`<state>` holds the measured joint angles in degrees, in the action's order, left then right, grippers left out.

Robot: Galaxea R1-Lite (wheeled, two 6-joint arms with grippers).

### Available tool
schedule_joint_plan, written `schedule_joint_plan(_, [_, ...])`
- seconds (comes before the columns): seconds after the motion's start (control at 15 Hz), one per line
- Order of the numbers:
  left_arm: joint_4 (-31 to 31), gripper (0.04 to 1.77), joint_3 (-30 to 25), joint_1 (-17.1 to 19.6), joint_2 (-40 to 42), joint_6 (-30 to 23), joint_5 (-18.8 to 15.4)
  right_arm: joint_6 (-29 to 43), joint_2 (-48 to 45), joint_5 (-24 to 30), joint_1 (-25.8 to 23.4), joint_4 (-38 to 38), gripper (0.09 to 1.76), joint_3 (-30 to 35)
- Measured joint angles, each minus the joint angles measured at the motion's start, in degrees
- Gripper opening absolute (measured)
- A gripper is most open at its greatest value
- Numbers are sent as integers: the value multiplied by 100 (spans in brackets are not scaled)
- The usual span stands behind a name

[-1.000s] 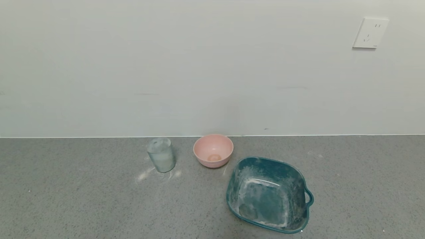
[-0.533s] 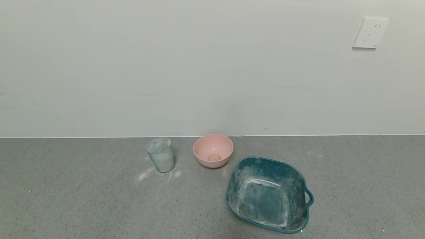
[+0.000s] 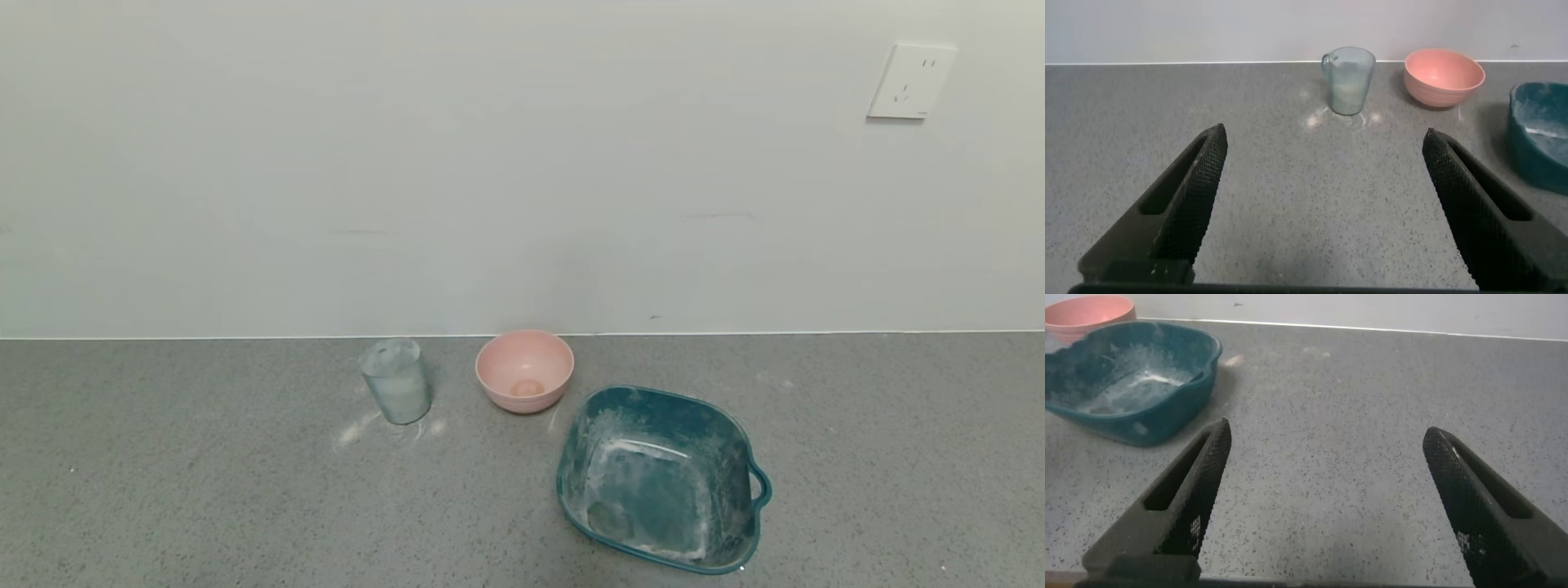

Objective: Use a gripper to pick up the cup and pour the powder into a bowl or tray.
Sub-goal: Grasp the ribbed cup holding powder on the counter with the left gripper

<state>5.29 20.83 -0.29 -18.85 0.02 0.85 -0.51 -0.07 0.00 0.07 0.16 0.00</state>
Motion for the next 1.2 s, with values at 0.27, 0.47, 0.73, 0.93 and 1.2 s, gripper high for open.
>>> schedule_joint_plan(0.27, [-118,172,833,-20,-1569,41,-115,0,0,0,0,2,171,0])
schedule_joint_plan(0.47, [-461,172,1248,-23,-2812,50,-267,2,0,0,0,2,171,0])
schedule_joint_plan(0.73, [-983,172,1423,-50,-4170,83,-553,-1,0,0,0,2,171,0])
schedule_joint_plan(0.93, [-1137,172,1395,-128,-4923,71,-630,0,0,0,0,2,171,0])
schedule_joint_plan(1.2, [-1378,172,1325,-317,-5800,57,-639,2,0,0,0,2,171,0])
